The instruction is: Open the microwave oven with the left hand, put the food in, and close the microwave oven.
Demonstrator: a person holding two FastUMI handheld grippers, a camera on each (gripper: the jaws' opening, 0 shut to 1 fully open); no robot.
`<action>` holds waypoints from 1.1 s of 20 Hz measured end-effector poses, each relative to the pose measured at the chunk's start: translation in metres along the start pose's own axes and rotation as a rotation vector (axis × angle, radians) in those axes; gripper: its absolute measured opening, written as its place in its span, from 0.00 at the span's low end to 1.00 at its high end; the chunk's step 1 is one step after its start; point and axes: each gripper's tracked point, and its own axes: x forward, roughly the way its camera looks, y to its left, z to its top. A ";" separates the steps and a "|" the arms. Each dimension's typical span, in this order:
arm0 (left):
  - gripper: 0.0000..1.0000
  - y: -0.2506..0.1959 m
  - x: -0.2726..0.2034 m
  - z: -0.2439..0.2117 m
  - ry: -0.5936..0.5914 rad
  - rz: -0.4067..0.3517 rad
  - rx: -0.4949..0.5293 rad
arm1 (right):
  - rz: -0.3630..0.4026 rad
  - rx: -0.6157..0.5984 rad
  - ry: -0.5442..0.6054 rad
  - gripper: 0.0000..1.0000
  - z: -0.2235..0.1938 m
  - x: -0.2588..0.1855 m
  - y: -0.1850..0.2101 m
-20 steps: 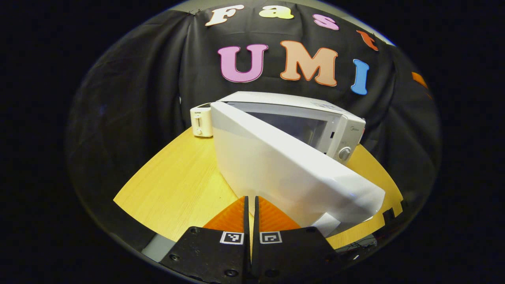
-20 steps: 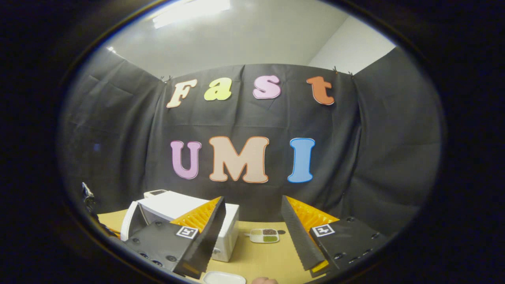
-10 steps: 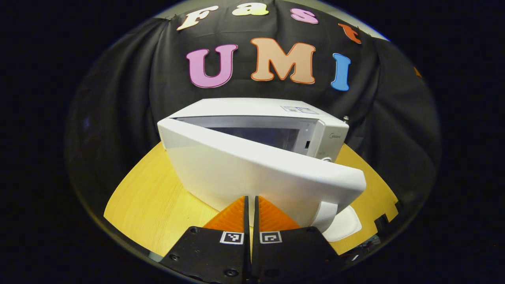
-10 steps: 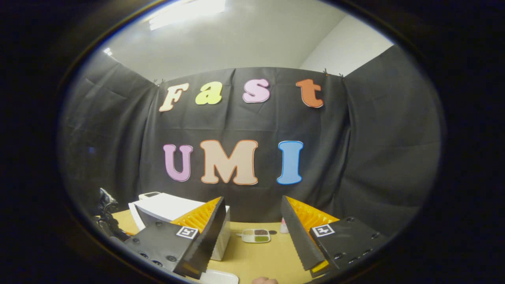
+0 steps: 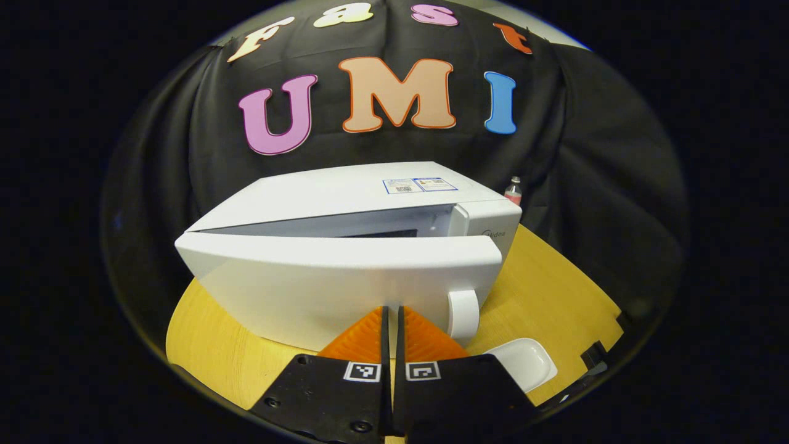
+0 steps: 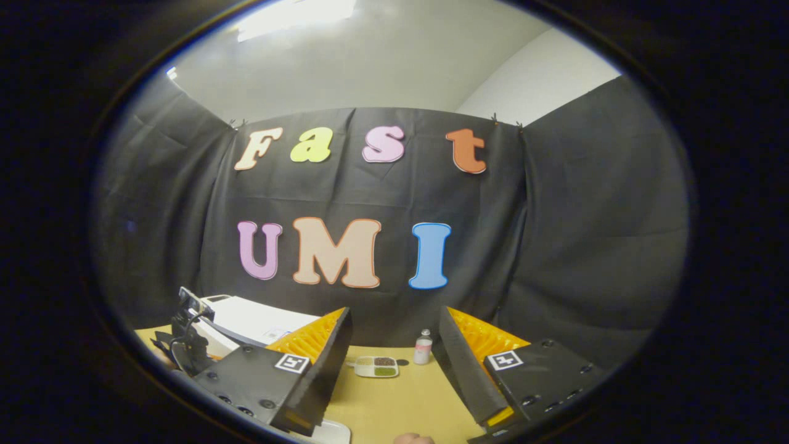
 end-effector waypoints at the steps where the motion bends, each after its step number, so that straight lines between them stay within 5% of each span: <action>1: 0.01 -0.001 0.006 0.002 0.001 -0.002 0.005 | -0.006 0.001 -0.001 0.84 0.000 -0.001 -0.004; 22: 0.01 -0.018 0.041 0.029 -0.027 -0.032 -0.064 | -0.012 0.029 -0.008 0.84 0.003 0.021 -0.012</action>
